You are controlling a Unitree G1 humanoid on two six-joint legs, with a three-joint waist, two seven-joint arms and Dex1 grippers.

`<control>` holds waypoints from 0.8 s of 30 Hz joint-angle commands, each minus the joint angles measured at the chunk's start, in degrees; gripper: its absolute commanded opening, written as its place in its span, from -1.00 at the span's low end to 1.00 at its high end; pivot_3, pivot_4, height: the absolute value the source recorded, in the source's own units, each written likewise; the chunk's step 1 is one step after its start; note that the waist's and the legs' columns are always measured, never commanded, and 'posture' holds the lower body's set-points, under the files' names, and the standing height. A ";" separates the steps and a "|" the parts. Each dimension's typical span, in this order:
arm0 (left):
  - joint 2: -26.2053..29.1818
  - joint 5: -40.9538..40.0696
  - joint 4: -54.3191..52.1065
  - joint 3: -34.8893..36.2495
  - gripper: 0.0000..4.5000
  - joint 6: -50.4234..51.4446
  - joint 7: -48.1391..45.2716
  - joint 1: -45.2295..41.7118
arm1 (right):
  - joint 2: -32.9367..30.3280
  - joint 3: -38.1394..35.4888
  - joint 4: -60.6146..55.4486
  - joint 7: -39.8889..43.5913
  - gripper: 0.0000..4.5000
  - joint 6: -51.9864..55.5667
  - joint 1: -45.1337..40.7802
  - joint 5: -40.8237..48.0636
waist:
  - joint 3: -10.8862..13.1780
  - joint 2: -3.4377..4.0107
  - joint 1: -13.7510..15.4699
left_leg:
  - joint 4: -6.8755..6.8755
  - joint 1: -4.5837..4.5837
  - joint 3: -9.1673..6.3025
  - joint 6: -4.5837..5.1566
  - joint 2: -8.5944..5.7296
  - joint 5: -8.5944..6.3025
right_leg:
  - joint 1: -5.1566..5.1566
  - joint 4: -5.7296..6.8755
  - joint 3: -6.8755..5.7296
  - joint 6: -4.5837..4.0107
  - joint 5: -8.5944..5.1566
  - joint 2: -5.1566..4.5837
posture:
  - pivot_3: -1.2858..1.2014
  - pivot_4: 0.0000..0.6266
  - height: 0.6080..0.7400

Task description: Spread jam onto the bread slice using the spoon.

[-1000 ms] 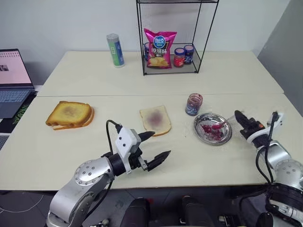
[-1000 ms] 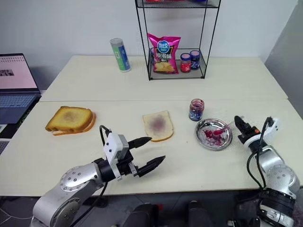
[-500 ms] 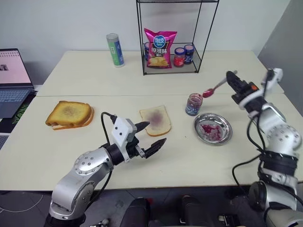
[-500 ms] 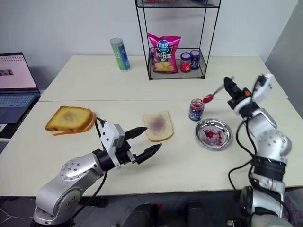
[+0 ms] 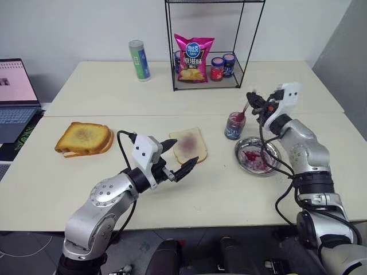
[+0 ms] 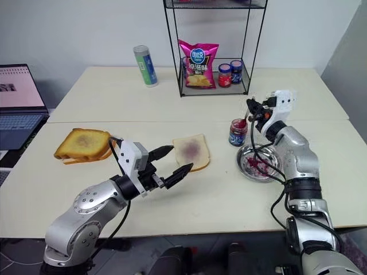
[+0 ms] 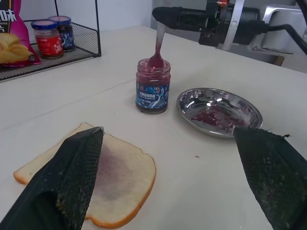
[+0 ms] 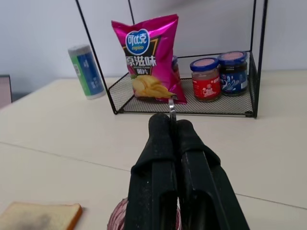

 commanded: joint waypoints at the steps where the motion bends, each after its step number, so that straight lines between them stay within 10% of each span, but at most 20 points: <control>1: -0.01 0.00 -1.83 0.41 1.00 -1.32 0.21 -0.21 | -1.20 1.64 -0.59 2.57 -0.98 -4.92 -0.81 -4.31 | 0.00 0.00 0.00 | 0.00 0.00 0.00 0.00 0.00 0.00 | 0.00 0.00 0.00 0.00 0.00 0.00 | 0.03 -0.52 1.00; 24: 0.25 0.34 -0.51 -1.02 1.00 -2.31 -0.94 -1.79 | 6.95 -13.26 -4.67 -7.61 -0.98 15.93 -1.69 9.16 | 0.00 0.00 0.04 | 0.02 0.00 -0.03 -0.01 0.00 0.00 | 0.00 0.03 -0.01 -0.25 0.15 -0.02 | 0.03 -0.52 1.00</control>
